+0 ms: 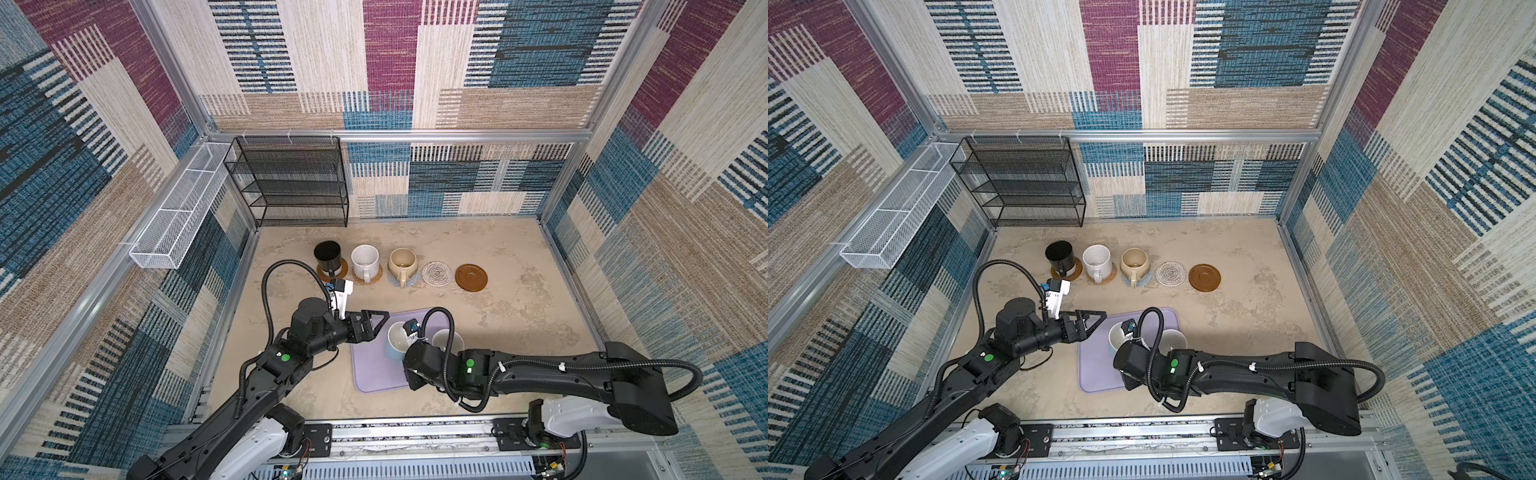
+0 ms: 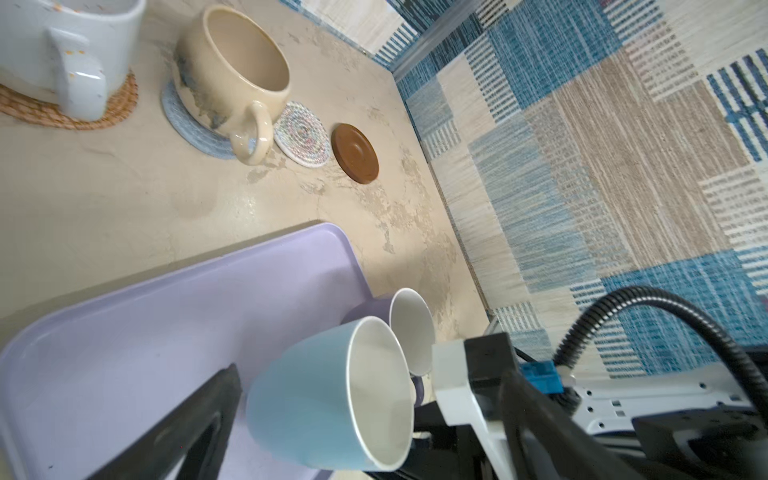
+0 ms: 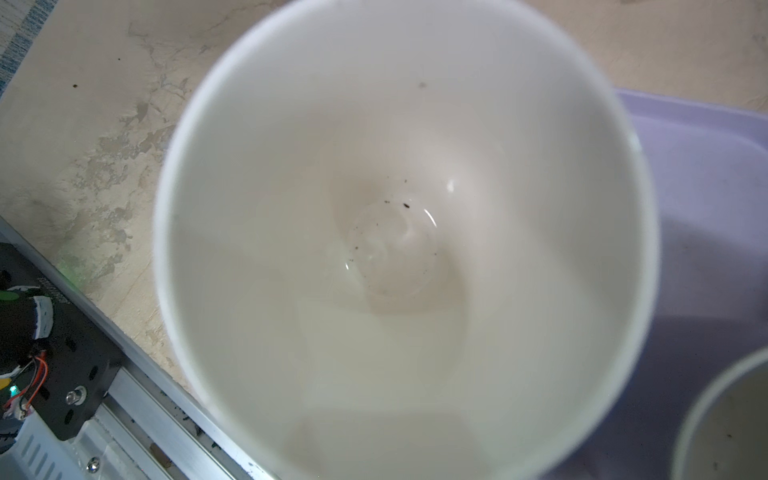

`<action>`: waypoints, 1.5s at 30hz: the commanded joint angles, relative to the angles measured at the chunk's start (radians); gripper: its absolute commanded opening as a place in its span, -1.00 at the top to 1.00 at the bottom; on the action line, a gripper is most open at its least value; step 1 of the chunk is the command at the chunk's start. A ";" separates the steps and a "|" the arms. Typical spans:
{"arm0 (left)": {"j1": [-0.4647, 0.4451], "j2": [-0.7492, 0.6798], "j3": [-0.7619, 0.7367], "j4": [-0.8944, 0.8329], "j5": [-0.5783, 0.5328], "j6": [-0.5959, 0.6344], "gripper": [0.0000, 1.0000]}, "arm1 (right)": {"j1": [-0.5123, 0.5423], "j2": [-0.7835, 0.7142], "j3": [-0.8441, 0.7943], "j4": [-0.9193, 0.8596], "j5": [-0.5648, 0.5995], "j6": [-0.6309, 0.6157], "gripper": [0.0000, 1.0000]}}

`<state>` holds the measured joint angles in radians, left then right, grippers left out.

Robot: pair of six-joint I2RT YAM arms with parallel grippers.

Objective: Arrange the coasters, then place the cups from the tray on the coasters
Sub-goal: 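Grasp and lift the light blue mug with the right gripper, then carry the light blue mug toward the braided coaster with the right gripper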

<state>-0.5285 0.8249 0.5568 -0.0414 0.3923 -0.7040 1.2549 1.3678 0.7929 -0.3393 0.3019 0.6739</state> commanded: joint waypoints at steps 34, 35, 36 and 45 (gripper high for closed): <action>-0.033 0.181 0.076 0.198 0.061 -0.054 -0.95 | -0.491 -0.380 -0.053 0.073 -0.138 -0.257 1.00; -0.038 0.190 0.088 0.182 0.043 -0.048 -0.94 | -0.511 -0.376 -0.051 0.078 -0.151 -0.262 1.00; -0.048 0.201 0.102 0.163 0.017 -0.039 -0.94 | -0.534 -0.371 -0.047 0.084 -0.168 -0.265 1.00; -0.115 0.402 0.321 0.005 -0.147 0.033 -0.96 | -0.672 -0.225 0.013 0.115 -0.242 -0.310 1.00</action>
<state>-0.6353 1.1927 0.8379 0.0120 0.3080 -0.7109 0.6048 1.1156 0.7803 -0.3286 0.0860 0.3920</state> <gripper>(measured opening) 0.981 0.161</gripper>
